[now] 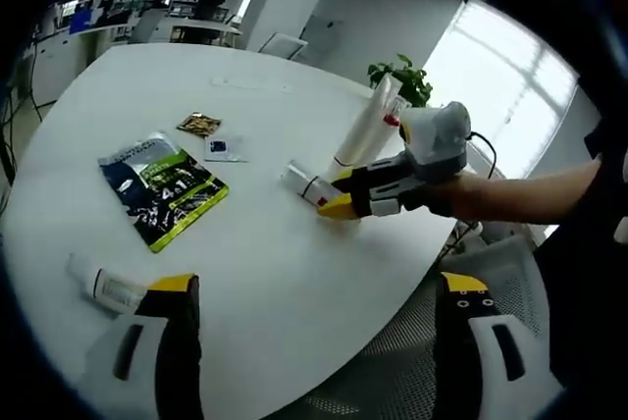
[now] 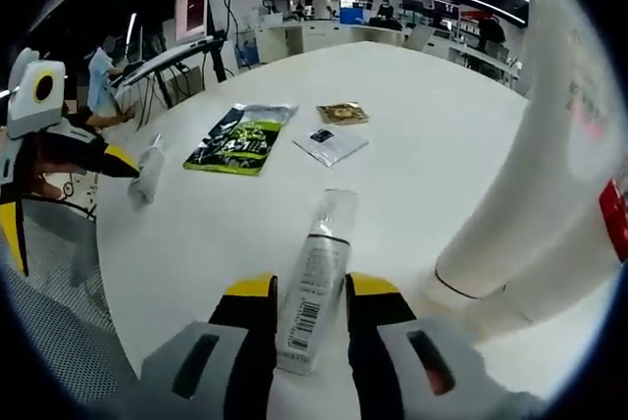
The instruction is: Arrange the skincare products in the storage area until every visible bottle or jar stands upright without overlapping.
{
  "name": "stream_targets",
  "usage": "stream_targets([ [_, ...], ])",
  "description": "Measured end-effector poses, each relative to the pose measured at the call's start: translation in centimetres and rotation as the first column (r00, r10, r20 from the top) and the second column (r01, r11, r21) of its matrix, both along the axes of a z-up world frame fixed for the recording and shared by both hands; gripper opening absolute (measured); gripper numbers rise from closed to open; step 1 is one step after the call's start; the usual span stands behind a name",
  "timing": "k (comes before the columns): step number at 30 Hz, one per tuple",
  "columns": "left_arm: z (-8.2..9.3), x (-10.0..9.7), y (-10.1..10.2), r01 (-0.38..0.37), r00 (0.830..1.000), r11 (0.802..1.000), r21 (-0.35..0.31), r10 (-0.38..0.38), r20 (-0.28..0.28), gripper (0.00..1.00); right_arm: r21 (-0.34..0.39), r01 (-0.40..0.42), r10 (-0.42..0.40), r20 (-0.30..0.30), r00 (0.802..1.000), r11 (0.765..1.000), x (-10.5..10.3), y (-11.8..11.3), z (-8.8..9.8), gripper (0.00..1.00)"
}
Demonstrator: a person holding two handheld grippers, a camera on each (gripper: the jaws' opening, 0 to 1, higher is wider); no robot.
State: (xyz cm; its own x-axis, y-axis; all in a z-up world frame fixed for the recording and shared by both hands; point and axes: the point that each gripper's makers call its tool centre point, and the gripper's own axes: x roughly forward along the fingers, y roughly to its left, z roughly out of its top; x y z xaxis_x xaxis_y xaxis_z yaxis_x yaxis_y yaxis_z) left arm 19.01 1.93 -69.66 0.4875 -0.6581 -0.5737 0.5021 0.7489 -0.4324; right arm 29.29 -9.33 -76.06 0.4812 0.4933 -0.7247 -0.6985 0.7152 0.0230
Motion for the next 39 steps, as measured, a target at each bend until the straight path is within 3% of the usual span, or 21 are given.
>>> stream_targets([
  [6,0.1,0.0,-0.2,0.01,1.0,1.0,-0.001,-0.01,0.0,0.92,-0.051,-0.023,0.024,0.024,0.999,0.998,0.2,-0.2,-0.2,0.22],
  [11,0.5,0.2,-0.5,0.019,1.0,1.0,-0.003,-0.019,0.008,0.91,-0.033,-0.021,0.022,0.04,0.999,0.999,0.0,-0.2,-0.1,0.21],
  [13,0.7,0.3,-0.7,0.019,1.0,1.0,-0.012,-0.019,0.012,0.91,-0.016,-0.011,0.012,0.021,1.0,1.0,-0.1,-0.2,-0.2,0.21],
  [16,1.6,0.6,-1.1,0.018,1.0,0.999,-0.047,-0.017,0.024,0.9,0.112,0.029,-0.024,-0.048,0.999,0.993,-1.0,0.6,0.3,0.2],
  [20,3.5,1.0,-1.6,0.005,0.999,0.989,-0.146,0.002,0.046,0.89,0.343,0.12,-0.076,-0.138,0.987,0.932,-2.4,1.6,2.6,0.2],
  [25,4.7,0.8,-2.0,0.044,0.997,0.984,-0.174,-0.032,0.07,0.87,0.422,0.059,-0.005,-0.129,0.992,0.905,-4.6,1.9,4.5,0.2],
  [28,5.4,0.4,-2.7,0.077,0.994,0.982,-0.174,-0.063,0.085,0.87,0.496,0.072,-0.003,-0.138,0.99,0.865,-6.0,2.3,6.0,0.2],
  [31,6.5,0.6,-3.1,0.078,0.994,0.971,-0.226,-0.058,0.097,0.87,0.598,0.105,-0.012,-0.157,0.987,0.795,-6.8,2.2,8.0,0.2],
  [35,8.1,0.8,-3.9,0.084,0.992,0.956,-0.281,-0.053,0.116,0.84,0.729,0.09,0.034,-0.154,0.988,0.679,-8.1,2.4,11.2,0.2],
  [38,9.5,0.8,-4.8,0.113,0.988,0.943,-0.313,-0.073,0.138,0.79,0.791,0.07,0.063,-0.135,0.989,0.608,-8.8,2.3,13.4,0.2],
  [39,10.2,0.8,-5.2,0.122,0.986,0.933,-0.339,-0.075,0.147,0.77,0.825,0.069,0.082,-0.138,0.987,0.561,-9.1,2.3,14.6,0.2],
])
